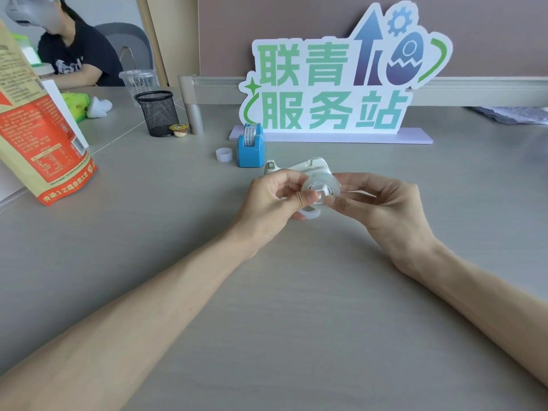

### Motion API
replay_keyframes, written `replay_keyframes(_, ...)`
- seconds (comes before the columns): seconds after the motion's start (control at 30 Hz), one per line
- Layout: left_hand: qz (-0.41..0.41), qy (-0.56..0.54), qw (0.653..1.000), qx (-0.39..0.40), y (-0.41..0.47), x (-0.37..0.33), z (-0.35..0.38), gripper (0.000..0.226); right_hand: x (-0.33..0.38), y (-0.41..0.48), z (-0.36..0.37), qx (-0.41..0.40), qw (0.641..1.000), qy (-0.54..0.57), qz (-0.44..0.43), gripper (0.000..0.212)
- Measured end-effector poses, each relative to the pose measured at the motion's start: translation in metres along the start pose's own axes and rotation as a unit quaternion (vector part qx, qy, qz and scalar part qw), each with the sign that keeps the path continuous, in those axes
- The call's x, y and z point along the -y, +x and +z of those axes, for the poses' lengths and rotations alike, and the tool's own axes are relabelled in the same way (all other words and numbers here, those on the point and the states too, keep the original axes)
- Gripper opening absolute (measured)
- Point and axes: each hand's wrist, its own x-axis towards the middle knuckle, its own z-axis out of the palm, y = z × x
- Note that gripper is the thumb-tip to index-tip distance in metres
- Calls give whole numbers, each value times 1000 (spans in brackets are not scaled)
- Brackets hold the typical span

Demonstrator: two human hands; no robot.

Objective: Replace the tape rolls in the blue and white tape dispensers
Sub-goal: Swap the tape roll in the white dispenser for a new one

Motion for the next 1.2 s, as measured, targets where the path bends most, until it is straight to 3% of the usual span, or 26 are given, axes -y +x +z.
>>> replay_keyframes(0.67,28,-10,999,-20,-4,-8,6,9,-3,-1,0,-29,999,-17,-17,27)
replay_keyframes(0.9,25,-80,996,17,-8,-16,1,13,4,-4,5,-30,998,33,-52,9)
replay_keyframes(1.03,81,-45,995,30,-7,-21,-2,22,5,0,1,-35,987,121,99,43)
replay_keyframes(1.1,92,-9,995,48,-7,-20,-6,24,4,0,-2,16,978,129,164,43)
replay_keyframes(1.2,109,61,991,41,-5,-14,-9,22,5,1,-4,49,974,122,185,28)
